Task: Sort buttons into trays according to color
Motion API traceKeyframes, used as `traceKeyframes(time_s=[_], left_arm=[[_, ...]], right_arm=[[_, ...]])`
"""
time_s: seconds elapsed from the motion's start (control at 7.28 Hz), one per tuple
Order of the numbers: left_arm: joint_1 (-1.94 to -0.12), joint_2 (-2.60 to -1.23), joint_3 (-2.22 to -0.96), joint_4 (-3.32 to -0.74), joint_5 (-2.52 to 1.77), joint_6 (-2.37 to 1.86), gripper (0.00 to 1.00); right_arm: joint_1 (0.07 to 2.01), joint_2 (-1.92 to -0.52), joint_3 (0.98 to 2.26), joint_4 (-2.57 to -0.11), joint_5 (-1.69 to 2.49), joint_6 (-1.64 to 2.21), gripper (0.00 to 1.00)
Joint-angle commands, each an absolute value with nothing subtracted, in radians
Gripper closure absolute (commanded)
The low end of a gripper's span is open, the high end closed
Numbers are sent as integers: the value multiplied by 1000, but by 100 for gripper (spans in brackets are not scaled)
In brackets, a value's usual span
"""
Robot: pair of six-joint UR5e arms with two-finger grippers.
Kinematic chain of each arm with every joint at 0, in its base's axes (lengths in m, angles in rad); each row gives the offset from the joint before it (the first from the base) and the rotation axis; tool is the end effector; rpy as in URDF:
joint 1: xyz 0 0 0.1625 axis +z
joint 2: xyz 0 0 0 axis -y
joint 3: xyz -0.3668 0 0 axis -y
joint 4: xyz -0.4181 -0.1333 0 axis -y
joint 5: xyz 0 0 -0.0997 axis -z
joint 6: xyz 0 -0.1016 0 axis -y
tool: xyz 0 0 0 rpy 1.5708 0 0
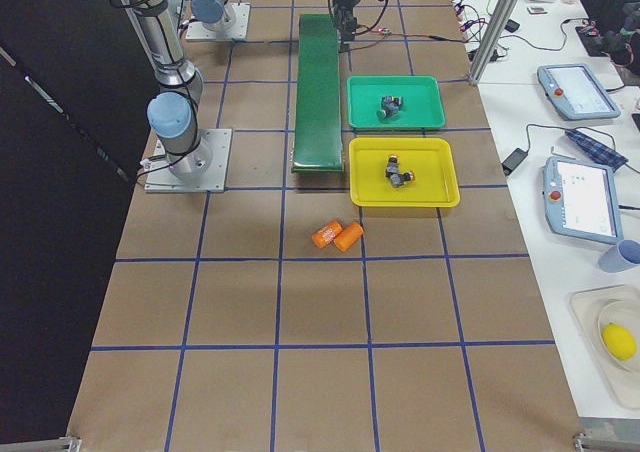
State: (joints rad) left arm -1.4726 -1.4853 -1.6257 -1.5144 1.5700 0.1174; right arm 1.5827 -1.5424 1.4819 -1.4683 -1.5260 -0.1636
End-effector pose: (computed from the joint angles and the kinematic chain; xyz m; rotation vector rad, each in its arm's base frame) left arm -0.0842 -0.5054 0.4482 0.0301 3.1299 -0.1356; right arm 0.1441 -0.5214 0.4488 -0.2696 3.0814 0.0595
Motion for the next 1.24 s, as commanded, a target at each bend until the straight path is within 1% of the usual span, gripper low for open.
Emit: traceKeyframes(time_s=[0.0,0.14,0.27,1.1], left_arm=[[-1473,-1485,-1626,-1514,1571,117,0],[-1473,-1485,-1626,-1514,1571,117,0],[-1473,-1485,-1626,-1514,1571,117,0],[-1474,-1486,-1629,-1513,1568,117,0]], right_arm=[[1585,-1537,1486,-1547,-1546,-24,0],[1597,-1539,1486,-1546,-1572,70,2],[1614,-1537,1486,-1554,-1571,69,0],[1617,-1537,1488,-1554,-1562,61,0]])
